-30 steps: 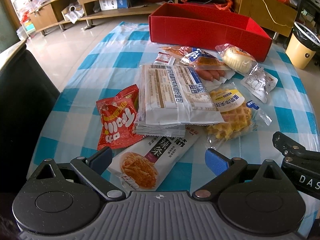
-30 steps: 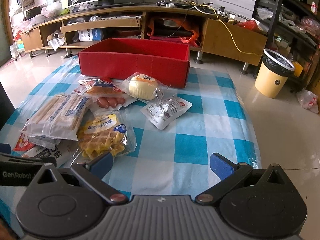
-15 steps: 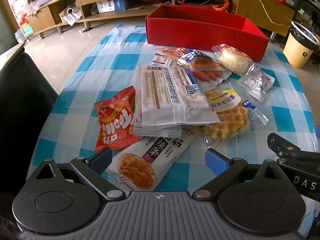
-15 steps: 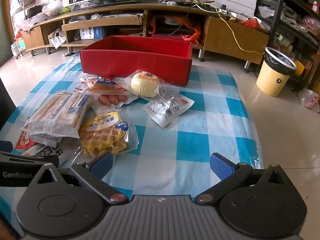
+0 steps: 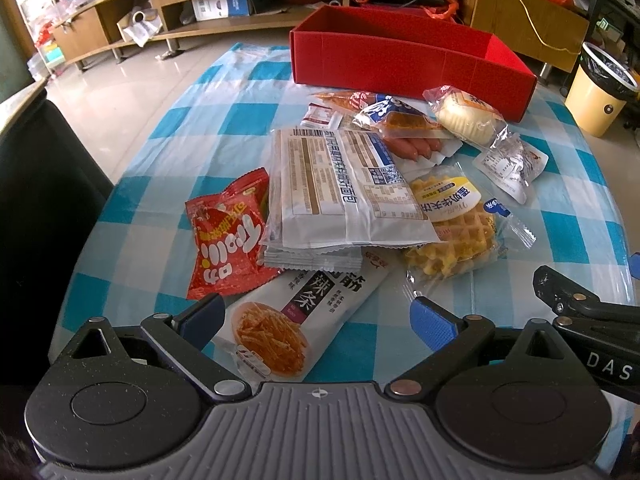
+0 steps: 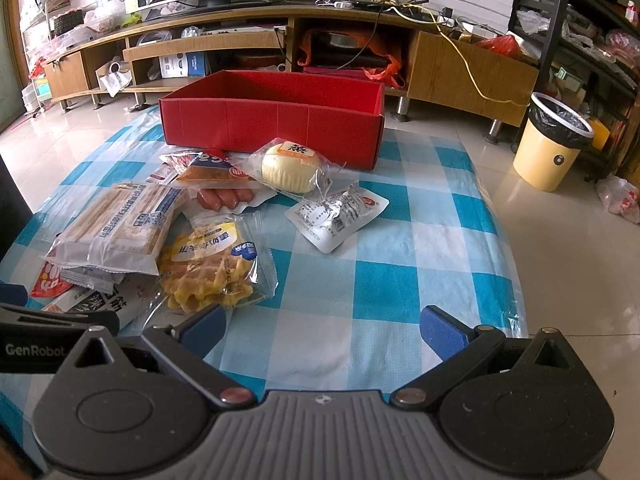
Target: Organize snacks
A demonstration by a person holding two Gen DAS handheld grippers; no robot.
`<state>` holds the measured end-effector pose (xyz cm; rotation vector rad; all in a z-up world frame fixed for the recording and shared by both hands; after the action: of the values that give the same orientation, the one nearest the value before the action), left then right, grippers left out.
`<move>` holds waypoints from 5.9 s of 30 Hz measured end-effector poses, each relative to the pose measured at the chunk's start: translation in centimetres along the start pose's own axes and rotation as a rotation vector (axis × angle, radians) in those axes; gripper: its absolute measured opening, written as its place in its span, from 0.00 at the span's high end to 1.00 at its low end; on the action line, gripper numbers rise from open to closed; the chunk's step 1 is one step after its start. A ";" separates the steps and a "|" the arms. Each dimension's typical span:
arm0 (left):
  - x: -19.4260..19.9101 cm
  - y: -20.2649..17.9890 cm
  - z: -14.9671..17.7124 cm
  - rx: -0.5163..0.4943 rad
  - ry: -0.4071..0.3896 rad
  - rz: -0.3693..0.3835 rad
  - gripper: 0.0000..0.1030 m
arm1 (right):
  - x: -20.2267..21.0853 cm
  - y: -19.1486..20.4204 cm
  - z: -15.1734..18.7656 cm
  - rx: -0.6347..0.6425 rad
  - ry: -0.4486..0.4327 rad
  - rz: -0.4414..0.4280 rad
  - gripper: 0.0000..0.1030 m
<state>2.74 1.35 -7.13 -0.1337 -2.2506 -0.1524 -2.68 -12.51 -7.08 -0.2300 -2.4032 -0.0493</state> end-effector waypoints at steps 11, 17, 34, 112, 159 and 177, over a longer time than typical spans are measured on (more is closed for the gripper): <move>0.0 -0.1 -0.1 -0.001 -0.005 0.001 0.03 | 0.0 -0.1 0.0 -0.005 0.001 -0.005 0.02; 0.0 -0.2 -0.1 -0.005 -0.005 -0.001 0.03 | -0.1 -0.1 0.0 -0.002 0.006 -0.007 0.02; 0.2 0.0 -0.6 0.000 -0.021 0.026 0.03 | -0.1 -0.2 -0.3 -0.005 0.000 -0.018 0.02; -7.5 -1.0 -5.8 -0.047 0.136 0.079 0.06 | -9.1 -9.8 -2.6 -0.059 0.365 -0.132 0.46; -10.6 -0.4 -6.2 0.095 0.172 -0.036 0.00 | -11.8 -6.0 -2.4 -0.125 0.371 -0.004 0.02; -7.2 -1.5 -5.5 -0.033 0.193 0.023 0.23 | -8.1 -7.3 -2.7 -0.080 0.280 -0.128 0.88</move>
<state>11.23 -1.31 -9.33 -0.1563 -2.0538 -0.1823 3.71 -21.21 -10.21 -0.0976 -2.1354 -0.2219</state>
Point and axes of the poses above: each gripper's, at about its wrist camera, not at the fingertips, and x roughly against the way its jaws point, y to its left, z to its underside, the point moved 2 cm from there along -x, roughly the way its jaws point, and after that the axes turned 10 degrees about -y, right-handed, at the moved point
